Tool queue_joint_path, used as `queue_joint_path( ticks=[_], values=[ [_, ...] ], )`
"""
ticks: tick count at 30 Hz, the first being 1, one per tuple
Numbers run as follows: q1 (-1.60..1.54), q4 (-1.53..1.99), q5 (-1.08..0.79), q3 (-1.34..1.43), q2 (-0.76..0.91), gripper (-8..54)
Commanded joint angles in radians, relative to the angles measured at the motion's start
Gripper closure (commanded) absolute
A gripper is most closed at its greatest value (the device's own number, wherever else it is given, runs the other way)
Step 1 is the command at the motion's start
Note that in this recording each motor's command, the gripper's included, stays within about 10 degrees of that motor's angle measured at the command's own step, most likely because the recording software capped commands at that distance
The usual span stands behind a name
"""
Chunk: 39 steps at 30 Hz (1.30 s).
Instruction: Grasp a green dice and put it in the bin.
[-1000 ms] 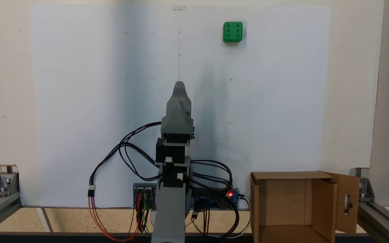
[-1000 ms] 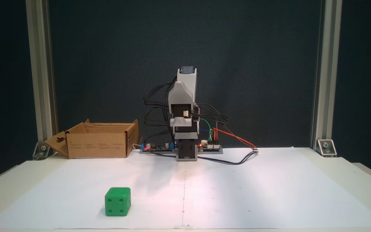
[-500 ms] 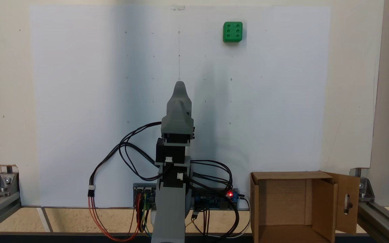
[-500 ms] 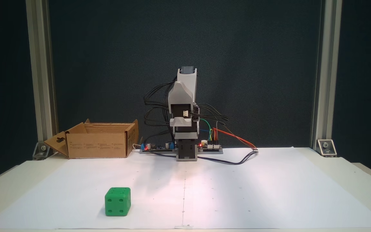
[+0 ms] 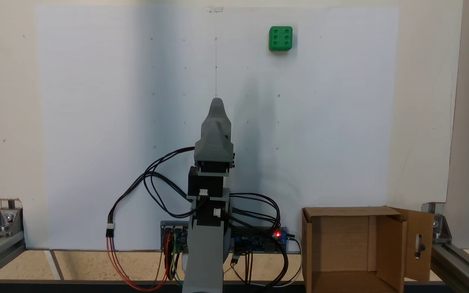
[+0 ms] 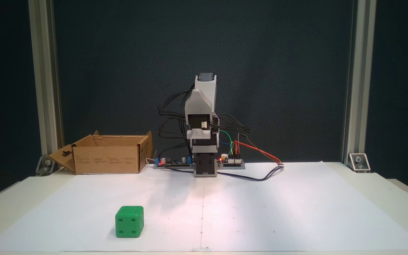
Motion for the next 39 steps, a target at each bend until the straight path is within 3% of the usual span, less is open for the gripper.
queue_joint_path(
  ticks=[1, 13, 39],
  values=[
    [-0.002, 0.0, -0.037, 0.051, 0.106, 1.9],
    [-0.011, 0.095, -0.048, 0.002, 0.106, 3.5],
    [0.044, 1.575, -0.041, -0.615, 0.109, 2.5]
  ],
)
